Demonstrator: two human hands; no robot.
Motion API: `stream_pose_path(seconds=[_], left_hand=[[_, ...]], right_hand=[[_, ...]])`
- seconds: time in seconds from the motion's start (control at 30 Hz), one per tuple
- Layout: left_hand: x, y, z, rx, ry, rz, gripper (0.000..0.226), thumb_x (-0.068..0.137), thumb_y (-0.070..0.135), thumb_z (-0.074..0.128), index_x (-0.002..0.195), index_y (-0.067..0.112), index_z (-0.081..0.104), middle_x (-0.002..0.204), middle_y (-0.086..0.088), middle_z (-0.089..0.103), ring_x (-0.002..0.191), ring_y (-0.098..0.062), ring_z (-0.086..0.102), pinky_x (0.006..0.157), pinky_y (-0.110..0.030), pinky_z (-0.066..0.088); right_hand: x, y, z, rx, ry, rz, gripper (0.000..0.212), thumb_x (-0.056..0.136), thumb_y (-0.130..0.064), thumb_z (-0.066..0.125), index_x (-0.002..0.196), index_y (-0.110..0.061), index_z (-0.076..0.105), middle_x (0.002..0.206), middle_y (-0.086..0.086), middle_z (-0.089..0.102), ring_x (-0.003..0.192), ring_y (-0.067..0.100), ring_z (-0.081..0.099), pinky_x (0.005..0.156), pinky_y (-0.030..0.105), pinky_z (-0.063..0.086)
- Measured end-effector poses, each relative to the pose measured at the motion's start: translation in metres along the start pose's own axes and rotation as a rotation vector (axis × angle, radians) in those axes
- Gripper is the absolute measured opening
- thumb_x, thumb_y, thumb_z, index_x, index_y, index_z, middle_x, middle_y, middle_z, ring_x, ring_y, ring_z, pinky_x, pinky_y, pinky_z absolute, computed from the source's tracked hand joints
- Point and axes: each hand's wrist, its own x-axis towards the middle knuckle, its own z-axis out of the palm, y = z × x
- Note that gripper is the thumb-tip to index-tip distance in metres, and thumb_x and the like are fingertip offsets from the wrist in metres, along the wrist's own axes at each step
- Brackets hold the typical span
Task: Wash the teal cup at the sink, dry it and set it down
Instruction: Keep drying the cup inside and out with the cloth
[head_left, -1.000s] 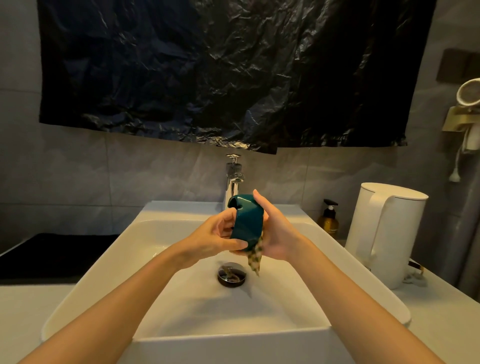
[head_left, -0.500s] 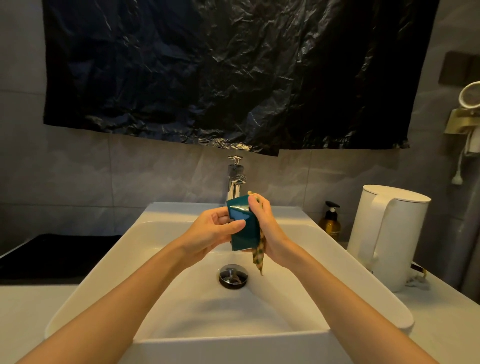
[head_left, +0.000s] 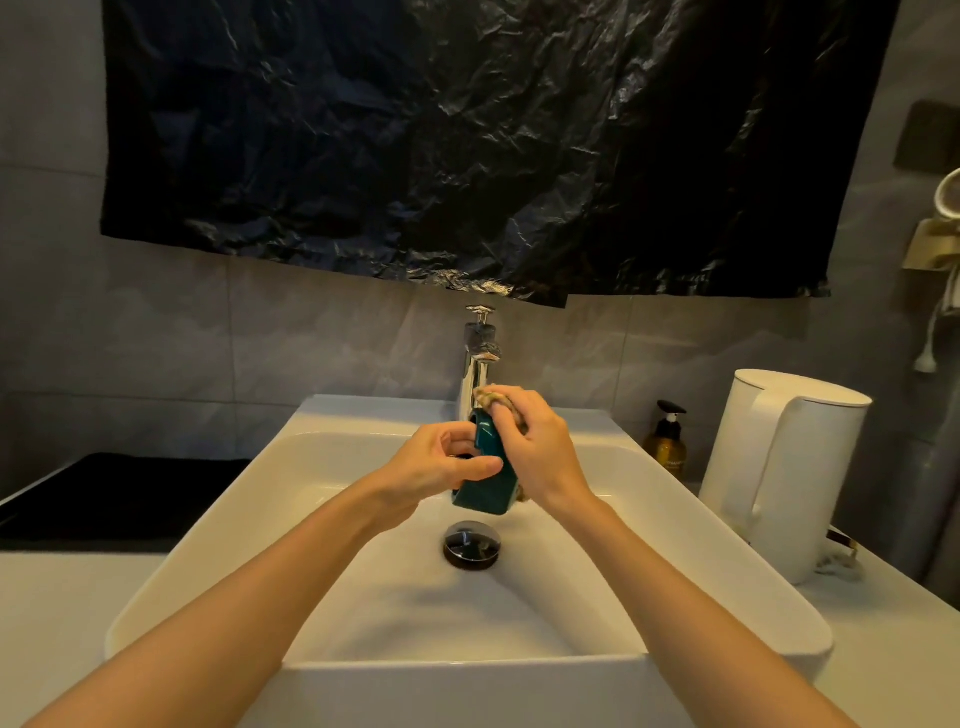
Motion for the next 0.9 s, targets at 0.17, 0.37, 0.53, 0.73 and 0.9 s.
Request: stream_pose_path(seconds=[0.17, 0.37, 0.53, 0.73, 0.9], left_hand=[[0.0, 0.001, -0.007, -0.038, 0.05, -0.005, 0.029, 0.084, 0.013, 0.067, 0.112, 0.015, 0.061, 0.104, -0.005, 0.07, 0.101, -0.02, 0.065, 0.083, -0.032, 0.054], [-0.001, 0.001, -0.007, 0.008, 0.048, 0.013, 0.031, 0.084, 0.011, 0.067, 0.114, 0.014, 0.061, 0.107, -0.004, 0.069, 0.104, -0.019, 0.063, 0.092, -0.034, 0.051], [-0.008, 0.004, 0.001, 0.06, -0.035, 0.004, 0.024, 0.085, 0.018, 0.066, 0.108, 0.021, 0.058, 0.102, 0.007, 0.066, 0.095, -0.01, 0.063, 0.068, -0.014, 0.048], [-0.014, 0.007, 0.007, 0.09, -0.118, 0.018, 0.034, 0.088, 0.013, 0.062, 0.114, 0.027, 0.045, 0.1, 0.017, 0.056, 0.087, 0.003, 0.056, 0.063, -0.006, 0.049], [-0.015, 0.009, 0.005, 0.072, -0.131, 0.067, 0.032, 0.087, 0.01, 0.063, 0.11, 0.03, 0.052, 0.107, 0.015, 0.063, 0.095, 0.0, 0.063, 0.078, -0.014, 0.053]], right_hand=[[-0.012, 0.0, -0.008, -0.007, -0.077, -0.269, 0.024, 0.092, -0.014, 0.053, 0.11, -0.018, 0.069, 0.116, -0.007, 0.06, 0.11, 0.006, 0.052, 0.097, 0.019, 0.044], [-0.004, -0.006, 0.005, -0.105, -0.064, -0.277, 0.029, 0.094, -0.029, 0.044, 0.114, -0.024, 0.065, 0.117, -0.008, 0.058, 0.11, 0.007, 0.048, 0.095, 0.014, 0.036], [0.003, 0.001, -0.001, 0.11, -0.031, 0.031, 0.016, 0.099, -0.022, 0.044, 0.099, -0.028, 0.058, 0.106, 0.0, 0.059, 0.096, 0.013, 0.057, 0.084, 0.029, 0.052], [0.009, -0.002, -0.02, 0.295, -0.042, 0.392, 0.023, 0.099, -0.022, 0.039, 0.087, -0.021, 0.058, 0.091, 0.003, 0.061, 0.083, 0.015, 0.056, 0.061, 0.022, 0.047], [0.005, -0.001, -0.029, 0.674, -0.299, 0.896, 0.054, 0.087, -0.065, 0.046, 0.116, -0.022, 0.06, 0.114, 0.012, 0.067, 0.106, 0.034, 0.062, 0.084, 0.048, 0.052]])
